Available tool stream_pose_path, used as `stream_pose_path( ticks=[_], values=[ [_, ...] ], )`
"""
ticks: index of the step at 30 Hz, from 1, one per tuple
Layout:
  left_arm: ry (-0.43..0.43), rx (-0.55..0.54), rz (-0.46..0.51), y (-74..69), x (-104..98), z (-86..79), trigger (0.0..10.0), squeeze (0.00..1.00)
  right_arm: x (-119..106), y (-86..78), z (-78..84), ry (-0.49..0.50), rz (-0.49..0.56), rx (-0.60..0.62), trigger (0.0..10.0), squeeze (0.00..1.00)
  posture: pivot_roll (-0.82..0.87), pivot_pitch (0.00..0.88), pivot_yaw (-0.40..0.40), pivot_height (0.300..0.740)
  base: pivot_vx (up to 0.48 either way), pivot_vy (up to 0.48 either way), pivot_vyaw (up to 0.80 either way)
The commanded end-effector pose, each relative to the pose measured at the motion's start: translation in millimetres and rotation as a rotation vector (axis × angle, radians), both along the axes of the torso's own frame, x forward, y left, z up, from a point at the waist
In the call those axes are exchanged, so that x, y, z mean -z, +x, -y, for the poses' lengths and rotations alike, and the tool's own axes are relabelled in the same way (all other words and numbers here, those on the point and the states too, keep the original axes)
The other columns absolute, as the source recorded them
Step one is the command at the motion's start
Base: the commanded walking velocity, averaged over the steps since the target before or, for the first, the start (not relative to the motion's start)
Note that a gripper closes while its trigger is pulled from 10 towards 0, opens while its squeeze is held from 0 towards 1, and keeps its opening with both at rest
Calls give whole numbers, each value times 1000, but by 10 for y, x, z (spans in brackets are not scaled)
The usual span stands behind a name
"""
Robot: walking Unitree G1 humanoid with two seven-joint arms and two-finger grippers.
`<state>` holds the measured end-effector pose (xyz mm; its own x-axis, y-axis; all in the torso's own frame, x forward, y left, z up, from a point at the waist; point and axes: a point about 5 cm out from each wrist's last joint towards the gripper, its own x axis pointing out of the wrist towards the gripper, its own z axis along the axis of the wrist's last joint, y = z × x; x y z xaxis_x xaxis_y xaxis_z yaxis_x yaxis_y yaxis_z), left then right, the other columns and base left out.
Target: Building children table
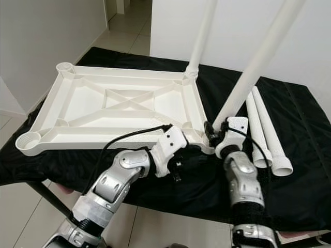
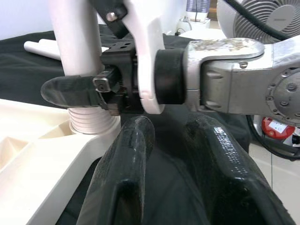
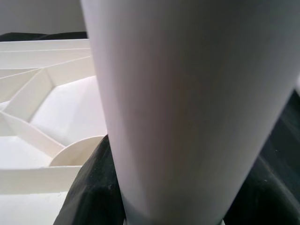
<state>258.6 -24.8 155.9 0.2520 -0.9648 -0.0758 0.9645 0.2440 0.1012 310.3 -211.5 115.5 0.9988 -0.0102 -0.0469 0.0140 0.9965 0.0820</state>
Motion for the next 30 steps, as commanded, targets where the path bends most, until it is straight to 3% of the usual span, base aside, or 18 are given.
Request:
stream_pose_path(
  ticks=[1, 2, 3, 5, 8, 21, 22, 30],
  values=[
    [-13, -54, -7, 8, 0, -12, 10000, 0, 248, -91, 10, 34, -117, 97, 10000, 0, 22, 4, -65, 740, 0, 0, 0],
    [-13, -61, -8, 21, -1, -25, 10000, 0, 208, -111, -147, 51, -75, 183, 10000, 0, 22, 6, -62, 740, 0, 0, 0],
    [-13, -61, -8, 21, -1, -25, 10000, 0, 208, -111, -147, 51, -75, 183, 10000, 0, 22, 6, -62, 740, 0, 0, 0],
    [-12, -71, -8, 43, -5, -50, 10000, 0, 145, -167, -413, 90, -23, 289, 10000, 0, 23, 11, -61, 740, 0, 0, 0],
    [-7, -80, -3, 73, -7, -80, 10000, 0, 142, -203, -555, 114, -21, 283, 10000, 0, 25, 12, -62, 740, 0, 0, 0],
    [9, -100, 21, 177, -24, -174, 10000, 0, 105, -281, -527, 101, -19, 313, 10000, 0, 16, 11, -48, 740, 0, 0, 0],
    [12, -97, 21, 178, -17, -193, 10000, 0, 75, -292, -522, 98, 9, 304, 10000, 1000, 15, 12, -48, 740, 0, 0, 0],
    [28, -62, 20, 143, 24, -255, 10000, 0, -15, -347, -425, 71, 88, 281, 10000, 1000, 16, 12, -49, 740, 0, 0, 0]
  ],
)
